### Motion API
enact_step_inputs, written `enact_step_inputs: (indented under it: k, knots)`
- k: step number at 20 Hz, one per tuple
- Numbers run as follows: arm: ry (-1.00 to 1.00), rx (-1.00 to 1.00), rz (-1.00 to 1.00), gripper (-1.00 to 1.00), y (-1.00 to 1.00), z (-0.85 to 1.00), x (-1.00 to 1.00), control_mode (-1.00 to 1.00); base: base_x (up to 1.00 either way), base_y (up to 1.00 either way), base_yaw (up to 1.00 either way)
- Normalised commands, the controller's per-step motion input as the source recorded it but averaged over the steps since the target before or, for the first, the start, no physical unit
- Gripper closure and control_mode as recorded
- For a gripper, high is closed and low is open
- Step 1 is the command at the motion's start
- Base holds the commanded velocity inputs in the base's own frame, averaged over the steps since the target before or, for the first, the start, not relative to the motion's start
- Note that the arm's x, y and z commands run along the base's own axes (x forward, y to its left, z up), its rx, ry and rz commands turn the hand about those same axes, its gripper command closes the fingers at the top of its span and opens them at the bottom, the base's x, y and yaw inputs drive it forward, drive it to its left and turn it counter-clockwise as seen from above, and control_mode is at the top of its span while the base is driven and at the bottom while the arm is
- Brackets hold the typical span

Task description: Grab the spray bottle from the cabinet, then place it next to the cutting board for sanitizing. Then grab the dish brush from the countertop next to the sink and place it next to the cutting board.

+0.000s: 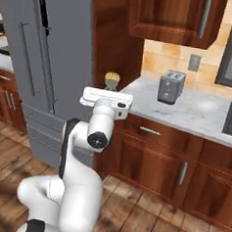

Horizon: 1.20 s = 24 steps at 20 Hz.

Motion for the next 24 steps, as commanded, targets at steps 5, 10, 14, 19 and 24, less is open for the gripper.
enact_step_inputs:
  k: [5,10,14,19,24]
  knots:
    - [0.0,0.0,0.0,1.0,0.0,0.0,0.0,1.0,0.0,1.0,0.58]
    - [0.0,0.0,0.0,1.0,0.0,0.0,0.0,1.0,-0.05,1.0,0.43]
    - [0.0,0.0,0.0,1.0,0.0,0.0,0.0,1.0,-0.01,1.0,0.3]
    - [0.0,0.0,0.0,1.0,0.0,0.0,0.0,1.0,0.27,1.0,0.2]
    - [0.0,0.0,0.0,1.0,0.0,0.0,0.0,1.0,0.84,1.0,0.08]
